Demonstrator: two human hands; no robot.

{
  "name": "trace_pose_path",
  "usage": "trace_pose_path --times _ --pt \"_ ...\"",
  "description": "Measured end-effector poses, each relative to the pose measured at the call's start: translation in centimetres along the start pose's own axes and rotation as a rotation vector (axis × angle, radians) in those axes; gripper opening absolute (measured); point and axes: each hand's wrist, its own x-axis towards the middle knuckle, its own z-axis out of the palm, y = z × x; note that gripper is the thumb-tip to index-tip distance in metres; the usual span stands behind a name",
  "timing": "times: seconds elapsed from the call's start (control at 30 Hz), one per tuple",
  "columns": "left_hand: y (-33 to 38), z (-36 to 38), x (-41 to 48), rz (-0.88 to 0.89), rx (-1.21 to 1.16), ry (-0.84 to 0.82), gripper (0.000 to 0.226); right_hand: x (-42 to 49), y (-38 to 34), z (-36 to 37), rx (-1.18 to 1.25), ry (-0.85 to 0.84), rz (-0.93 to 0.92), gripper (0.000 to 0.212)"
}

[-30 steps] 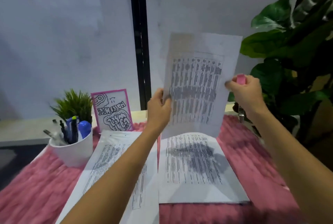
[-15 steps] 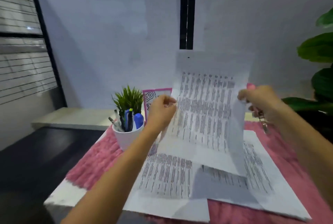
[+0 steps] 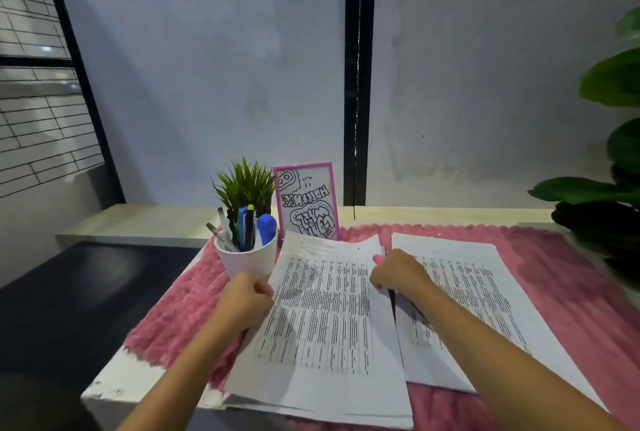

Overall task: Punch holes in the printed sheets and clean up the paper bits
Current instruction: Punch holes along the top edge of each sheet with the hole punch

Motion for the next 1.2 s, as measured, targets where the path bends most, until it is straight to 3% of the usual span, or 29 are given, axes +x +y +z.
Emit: trace_pose_path --times 0.17,0.4,0.5,0.6,0.8,1.0,1.13,1.2 --pt "0.2 -0.1 0.3 -0.027 0.157 -0.004 0.019 0.1 0.2 0.2 -0.146 0.067 -0.001 0.052" --pt "1.8 0.8 0.4 -0.027 0.242 0.016 0.018 -0.1 0.2 0.1 -0.245 0.13 -0.073 0.044" --pt "3.9 1.4 -0.3 0.187 0.209 0.225 0.016 0.9 1.2 -1.9 -0.268 0.305 -0.054 0.034" --pt "7.6 3.6 -0.7 0.467 0.107 0.188 0.019 2.9 3.1 -3.9 -0.286 0.375 -0.085 0.027" --pt "15.7 12.7 1.9 0.515 0.076 -0.014 0.029 7.1 6.0 -6.3 -0.403 0.257 -0.202 0.026" --pt "19.0 18.7 5.9 0.359 0.052 0.064 0.029 9.6 8.2 -6.4 -0.313 0.152 -0.235 0.033" --pt "17.2 21.7 7.1 0.372 0.033 0.094 0.028 10.4 8.8 -6.2 -0.29 0.143 -0.254 0.01" --pt "16.4 22.4 7.4 0.404 -0.054 0.127 0.036 10.8 8.8 -6.3 -0.281 0.128 -0.248 0.012"
